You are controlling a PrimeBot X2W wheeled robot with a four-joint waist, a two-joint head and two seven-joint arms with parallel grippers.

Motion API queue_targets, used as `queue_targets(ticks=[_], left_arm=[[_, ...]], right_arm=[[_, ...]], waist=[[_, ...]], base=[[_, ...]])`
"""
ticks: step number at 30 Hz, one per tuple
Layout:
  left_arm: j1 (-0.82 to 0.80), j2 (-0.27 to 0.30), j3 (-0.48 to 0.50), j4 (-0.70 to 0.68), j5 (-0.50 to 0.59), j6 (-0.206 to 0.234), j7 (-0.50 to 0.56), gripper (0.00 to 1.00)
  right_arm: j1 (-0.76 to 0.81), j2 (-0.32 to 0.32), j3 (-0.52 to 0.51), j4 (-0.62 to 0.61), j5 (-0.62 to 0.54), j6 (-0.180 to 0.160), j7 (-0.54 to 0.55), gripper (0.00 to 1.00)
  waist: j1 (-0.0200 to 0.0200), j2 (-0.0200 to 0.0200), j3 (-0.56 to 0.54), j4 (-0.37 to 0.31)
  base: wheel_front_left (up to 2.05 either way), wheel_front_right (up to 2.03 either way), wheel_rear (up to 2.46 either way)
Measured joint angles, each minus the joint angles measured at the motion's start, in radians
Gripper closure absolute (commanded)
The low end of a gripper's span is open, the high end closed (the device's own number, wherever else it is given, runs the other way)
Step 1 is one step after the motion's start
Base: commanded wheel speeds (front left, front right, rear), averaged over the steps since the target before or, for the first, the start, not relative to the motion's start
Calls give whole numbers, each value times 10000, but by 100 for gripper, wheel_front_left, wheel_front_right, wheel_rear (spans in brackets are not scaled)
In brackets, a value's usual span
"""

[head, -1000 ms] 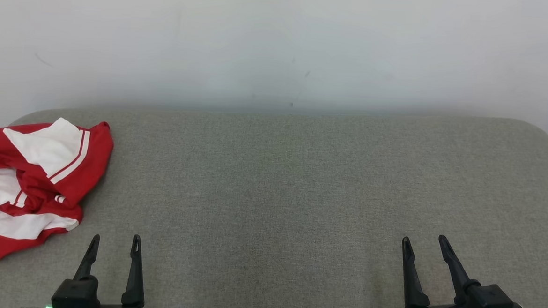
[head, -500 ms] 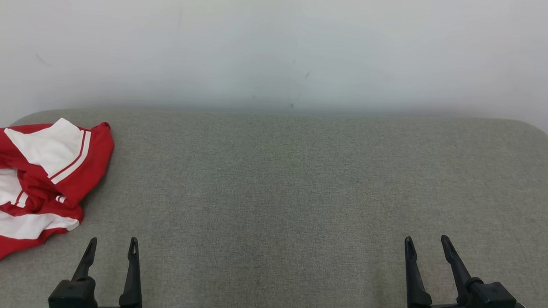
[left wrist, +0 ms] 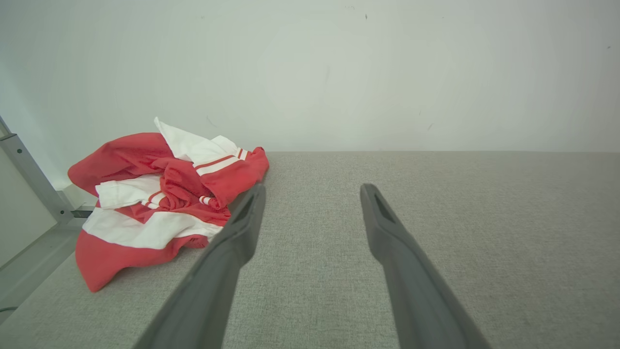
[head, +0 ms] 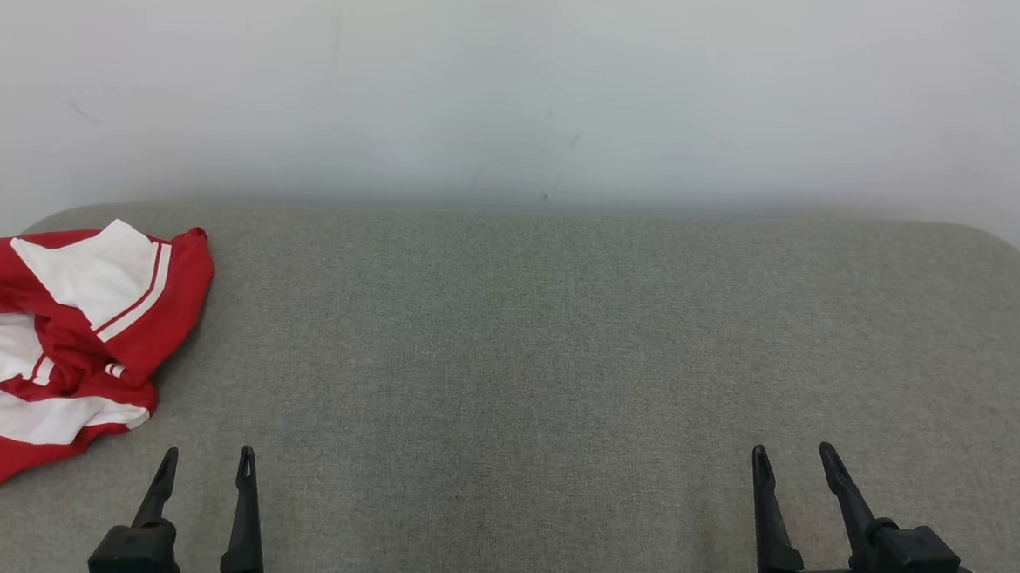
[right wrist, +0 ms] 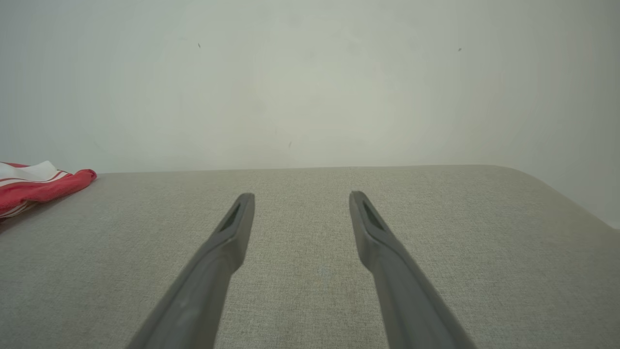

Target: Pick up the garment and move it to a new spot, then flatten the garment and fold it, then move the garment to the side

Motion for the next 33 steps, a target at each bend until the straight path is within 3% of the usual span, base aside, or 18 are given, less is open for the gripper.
queue_targets(ticks=[17, 33], left_arm=[[-37, 52, -67, 88, -75, 153, -71, 0], [43, 151, 100, 48, -339, 456, -92, 0]], right_arm=[[96, 0, -75, 69, 119, 0, 33, 0], [226, -2, -247, 238, 234, 0, 0, 0]], waist=[[0, 0, 29, 537], [0, 0, 112, 2927]], base=[[0, 0, 0], [0, 0, 0]])
